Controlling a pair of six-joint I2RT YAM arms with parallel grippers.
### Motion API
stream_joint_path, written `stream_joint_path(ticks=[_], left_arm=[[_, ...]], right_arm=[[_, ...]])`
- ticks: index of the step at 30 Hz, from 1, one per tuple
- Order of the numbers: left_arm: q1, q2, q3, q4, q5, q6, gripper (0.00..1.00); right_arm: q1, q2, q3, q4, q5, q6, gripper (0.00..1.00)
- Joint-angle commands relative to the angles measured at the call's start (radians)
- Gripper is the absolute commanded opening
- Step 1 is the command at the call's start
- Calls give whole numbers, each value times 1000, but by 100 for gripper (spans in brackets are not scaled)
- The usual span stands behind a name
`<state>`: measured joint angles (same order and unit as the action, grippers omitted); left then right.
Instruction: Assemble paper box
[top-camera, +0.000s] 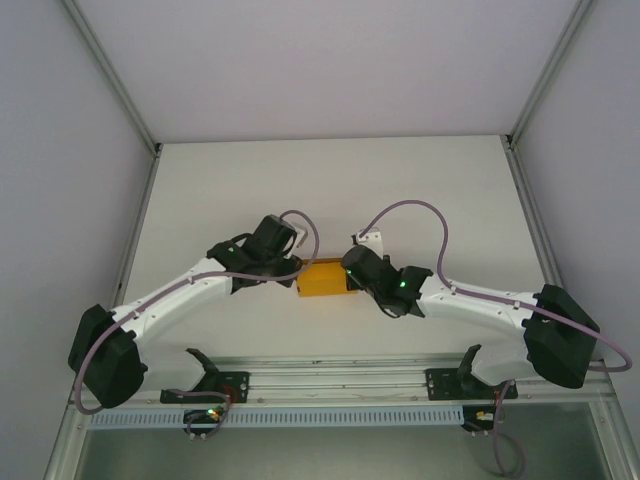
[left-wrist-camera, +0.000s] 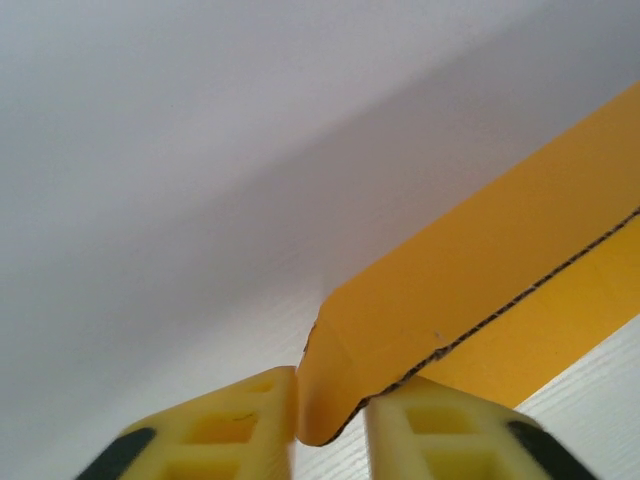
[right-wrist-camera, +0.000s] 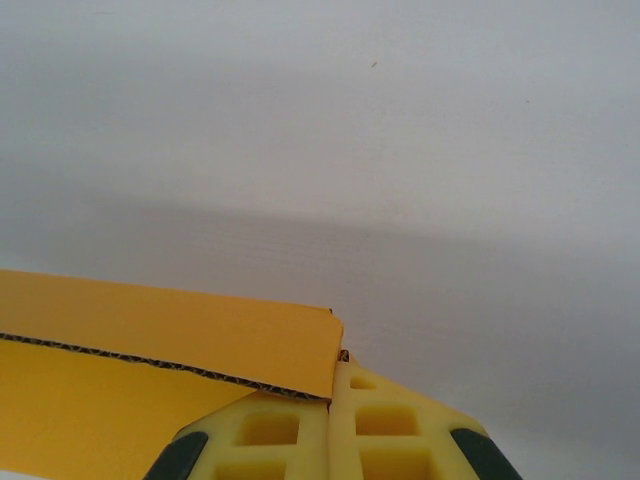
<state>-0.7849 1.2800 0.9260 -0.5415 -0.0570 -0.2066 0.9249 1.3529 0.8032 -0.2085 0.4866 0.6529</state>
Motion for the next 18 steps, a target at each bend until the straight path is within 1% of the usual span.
stream_joint_path(ticks=[1, 3, 4, 6, 8, 11, 13, 15, 16, 18], left_arm=[[-4, 11, 14, 10, -4, 15, 14], [-3, 20, 28, -13, 7, -1, 2], [-4, 25, 43, -38, 12, -14, 0], [-5, 32, 66, -80, 23, -47, 0], [-5, 32, 78, -104, 64, -86, 0], [2, 34, 83, -132, 85, -181, 0], [19, 43, 96, -156, 164, -228, 0], [29, 40, 117, -207, 181, -272, 0], [37, 35, 116, -209, 211, -285, 0], [68, 27, 115, -212, 324, -311, 0]], right_arm=[[13, 20, -36, -53, -44, -7, 0], [18, 25, -36, -49, -32, -3, 0], [22, 31, -33, -58, -14, 3, 0], [34, 37, -18, -94, 33, 24, 0], [56, 69, -6, -124, 98, 44, 0], [93, 84, -4, -169, 203, 106, 0], [117, 93, -13, -170, 263, 120, 0], [134, 110, -17, -172, 300, 130, 0], [147, 121, -18, -171, 312, 133, 0], [160, 149, -8, -179, 322, 140, 0]])
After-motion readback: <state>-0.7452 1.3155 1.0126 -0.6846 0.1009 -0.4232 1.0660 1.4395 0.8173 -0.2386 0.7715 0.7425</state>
